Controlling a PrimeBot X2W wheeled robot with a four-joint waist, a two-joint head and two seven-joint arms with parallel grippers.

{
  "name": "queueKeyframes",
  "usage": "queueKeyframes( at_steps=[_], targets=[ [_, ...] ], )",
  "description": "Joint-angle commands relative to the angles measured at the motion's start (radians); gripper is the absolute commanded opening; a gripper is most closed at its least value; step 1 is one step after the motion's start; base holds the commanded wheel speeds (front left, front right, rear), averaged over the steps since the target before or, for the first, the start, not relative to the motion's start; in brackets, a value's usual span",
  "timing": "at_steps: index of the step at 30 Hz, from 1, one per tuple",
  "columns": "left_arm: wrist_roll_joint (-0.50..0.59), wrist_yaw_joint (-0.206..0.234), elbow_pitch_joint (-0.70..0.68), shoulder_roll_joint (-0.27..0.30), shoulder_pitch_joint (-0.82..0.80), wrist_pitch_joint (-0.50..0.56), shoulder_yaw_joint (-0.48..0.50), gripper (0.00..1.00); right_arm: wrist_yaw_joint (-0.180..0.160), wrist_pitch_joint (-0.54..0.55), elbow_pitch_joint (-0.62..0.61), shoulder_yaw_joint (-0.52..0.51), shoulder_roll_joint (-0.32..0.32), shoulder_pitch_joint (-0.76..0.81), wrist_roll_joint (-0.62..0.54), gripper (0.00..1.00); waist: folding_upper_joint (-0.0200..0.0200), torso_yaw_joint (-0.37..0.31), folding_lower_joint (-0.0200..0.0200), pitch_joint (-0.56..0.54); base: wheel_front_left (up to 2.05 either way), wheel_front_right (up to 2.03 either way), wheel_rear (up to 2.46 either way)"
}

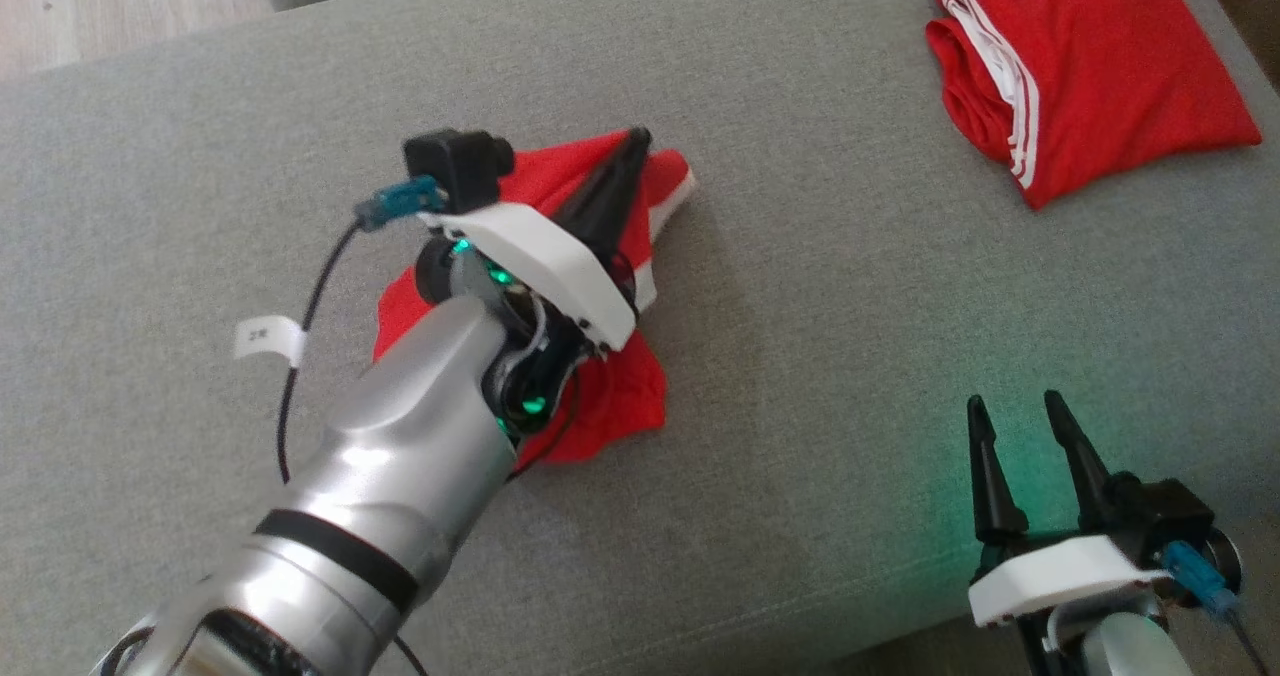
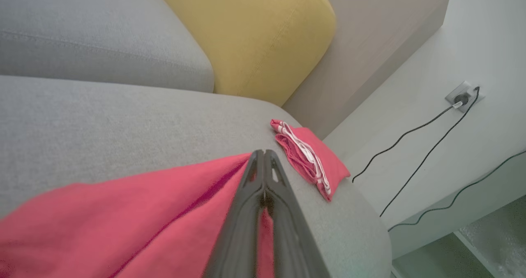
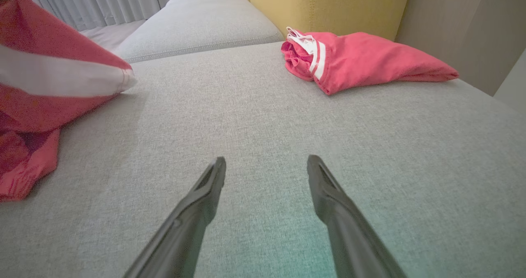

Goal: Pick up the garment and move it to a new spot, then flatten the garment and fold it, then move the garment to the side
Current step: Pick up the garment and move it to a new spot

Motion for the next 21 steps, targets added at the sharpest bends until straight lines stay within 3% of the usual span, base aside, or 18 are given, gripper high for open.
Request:
queueKeyframes(
  at_steps=[1, 2, 4, 11, 16, 21],
  targets=[
    [-0.007, -0.006, -0.02, 0.018, -0.056, -0.009, 0.014, 0.15, -0.001, -0.004, -0.027, 0.026, -0.008, -0.032, 0.006, 1.0, 0.0, 0.0, -0.0001, 0.002, 0.0, 0.0, 0.0],
    [-0.012, -0.006, -0.014, 0.018, -0.058, -0.01, -0.004, 0.34, -0.001, -0.004, -0.026, 0.025, -0.008, -0.032, 0.006, 1.0, 0.0, 0.002, -0.0001, 0.002, 0.0, 0.0, 0.0],
    [-0.017, -0.006, -0.001, 0.017, -0.061, -0.012, -0.039, 1.0, -0.001, -0.004, -0.023, 0.023, -0.008, -0.034, 0.007, 1.0, 0.0, 0.007, -0.0001, -0.001, 0.0, 0.0, 0.0],
    [0.011, 0.011, -0.02, 0.017, -0.064, -0.021, -0.096, 1.0, -0.001, -0.004, -0.023, 0.008, -0.008, -0.027, 0.005, 1.0, 0.0, 0.039, -0.0001, -0.048, 0.0, 0.0, 0.0],
    [0.099, 0.087, -0.158, 0.027, 0.029, -0.022, 0.011, 1.0, -0.001, -0.004, -0.035, -0.021, -0.008, 0.0, -0.008, 1.0, 0.0, 0.073, -0.0001, -0.099, 0.0, 0.0, 0.0],
    [0.221, 0.177, -0.358, 0.086, 0.224, -0.022, 0.133, 1.0, -0.001, -0.004, -0.057, -0.056, -0.008, 0.026, -0.025, 1.0, 0.0, 0.111, -0.0001, -0.129, 0.0, 0.0, 0.0]
  ],
)
